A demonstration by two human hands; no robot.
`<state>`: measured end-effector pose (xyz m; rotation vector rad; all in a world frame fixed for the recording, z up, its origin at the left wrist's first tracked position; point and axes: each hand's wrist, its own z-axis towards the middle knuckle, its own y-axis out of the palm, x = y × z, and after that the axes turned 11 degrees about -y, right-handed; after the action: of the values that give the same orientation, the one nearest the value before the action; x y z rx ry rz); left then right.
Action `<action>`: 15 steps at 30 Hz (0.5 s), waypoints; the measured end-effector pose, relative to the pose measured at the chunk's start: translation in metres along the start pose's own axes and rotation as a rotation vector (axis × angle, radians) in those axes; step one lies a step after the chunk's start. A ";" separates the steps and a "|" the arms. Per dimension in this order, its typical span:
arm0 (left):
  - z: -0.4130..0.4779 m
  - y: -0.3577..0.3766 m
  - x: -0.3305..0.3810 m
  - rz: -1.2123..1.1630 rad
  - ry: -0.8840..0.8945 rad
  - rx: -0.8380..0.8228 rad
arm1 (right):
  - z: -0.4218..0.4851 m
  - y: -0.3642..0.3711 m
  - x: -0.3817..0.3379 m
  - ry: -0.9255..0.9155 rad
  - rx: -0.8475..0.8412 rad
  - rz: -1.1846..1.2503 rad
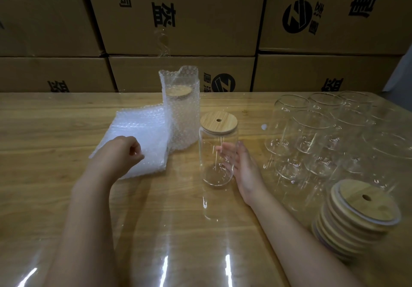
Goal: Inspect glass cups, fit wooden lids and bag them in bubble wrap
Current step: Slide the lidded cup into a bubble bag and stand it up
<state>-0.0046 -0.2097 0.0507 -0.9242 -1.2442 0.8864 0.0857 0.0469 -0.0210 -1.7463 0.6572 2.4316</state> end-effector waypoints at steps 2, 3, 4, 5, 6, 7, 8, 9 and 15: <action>0.000 -0.003 0.000 -0.059 -0.009 0.020 | 0.000 0.000 0.000 0.000 0.001 -0.002; -0.001 -0.005 0.000 -0.103 -0.011 0.036 | 0.000 0.000 0.000 0.000 0.002 0.000; -0.003 -0.008 0.001 -0.154 -0.015 0.049 | 0.000 0.000 0.000 0.000 0.002 0.001; -0.004 -0.011 0.002 -0.205 -0.010 0.064 | 0.000 0.000 -0.001 -0.001 0.002 0.000; -0.006 -0.015 0.004 -0.244 -0.013 0.075 | 0.000 0.000 -0.001 -0.001 0.001 -0.004; -0.008 -0.019 0.006 -0.273 -0.016 0.099 | -0.001 0.000 -0.001 -0.001 0.001 -0.008; -0.010 -0.023 0.008 -0.278 -0.015 0.142 | -0.001 0.000 -0.001 -0.002 0.004 -0.008; -0.011 -0.026 0.010 -0.269 -0.010 0.221 | -0.001 0.001 -0.002 0.001 0.009 -0.004; -0.026 -0.064 0.022 -0.479 0.258 0.738 | -0.001 0.003 -0.002 0.010 0.031 -0.009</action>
<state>0.0264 -0.2153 0.1158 -0.1272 -0.7630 0.7226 0.0870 0.0445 -0.0184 -1.7471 0.6826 2.3961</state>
